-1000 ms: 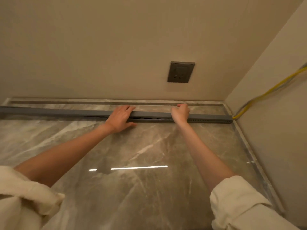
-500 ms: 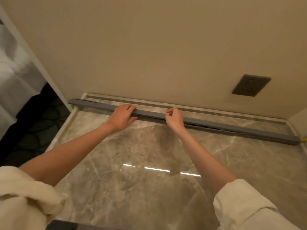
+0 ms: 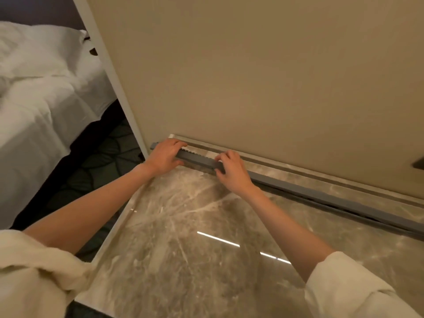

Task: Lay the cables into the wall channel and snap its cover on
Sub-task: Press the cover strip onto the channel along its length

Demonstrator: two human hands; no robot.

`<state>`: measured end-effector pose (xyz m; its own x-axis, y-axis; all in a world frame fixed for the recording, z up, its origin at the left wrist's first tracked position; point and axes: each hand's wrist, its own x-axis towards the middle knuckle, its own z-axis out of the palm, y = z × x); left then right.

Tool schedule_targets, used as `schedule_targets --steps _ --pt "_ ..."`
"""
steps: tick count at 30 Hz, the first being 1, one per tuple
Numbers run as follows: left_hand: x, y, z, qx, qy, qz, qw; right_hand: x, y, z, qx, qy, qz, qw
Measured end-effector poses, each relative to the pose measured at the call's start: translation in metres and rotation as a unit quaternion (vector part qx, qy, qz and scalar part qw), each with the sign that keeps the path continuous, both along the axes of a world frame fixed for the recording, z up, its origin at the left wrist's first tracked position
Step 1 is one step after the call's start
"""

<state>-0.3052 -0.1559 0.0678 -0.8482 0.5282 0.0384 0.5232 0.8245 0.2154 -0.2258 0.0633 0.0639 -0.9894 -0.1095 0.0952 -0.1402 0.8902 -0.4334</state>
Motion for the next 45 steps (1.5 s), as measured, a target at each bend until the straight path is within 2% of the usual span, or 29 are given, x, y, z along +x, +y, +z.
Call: schedule_targets --steps 3,8,12,21,25,36,45 --pt "-0.014 -0.014 -0.004 -0.006 -0.004 -0.012 1.0 -0.017 -0.021 -0.004 0.033 0.0 0.054 0.998" --pt "-0.03 -0.027 -0.006 0.002 0.006 -0.045 0.999 -0.037 -0.042 -0.005 0.056 0.012 0.08 0.995" --pt "-0.039 -0.037 -0.01 0.014 0.008 -0.052 0.998 -0.052 -0.052 -0.009 0.064 0.012 0.076 0.995" --pt "-0.043 -0.045 -0.015 0.028 0.023 -0.079 0.996 -0.06 -0.07 -0.016 0.149 -0.007 0.03 0.988" --pt "-0.049 -0.047 -0.008 0.023 0.017 -0.1 0.995 -0.065 -0.069 -0.006 0.125 -0.027 0.022 0.992" --pt "-0.063 -0.044 0.013 -0.038 -0.097 -0.087 0.991 -0.073 -0.066 0.002 0.015 -0.092 0.023 0.995" --pt "-0.06 -0.04 0.012 -0.069 -0.103 -0.089 0.988 -0.073 -0.059 -0.004 -0.032 -0.093 0.026 0.995"
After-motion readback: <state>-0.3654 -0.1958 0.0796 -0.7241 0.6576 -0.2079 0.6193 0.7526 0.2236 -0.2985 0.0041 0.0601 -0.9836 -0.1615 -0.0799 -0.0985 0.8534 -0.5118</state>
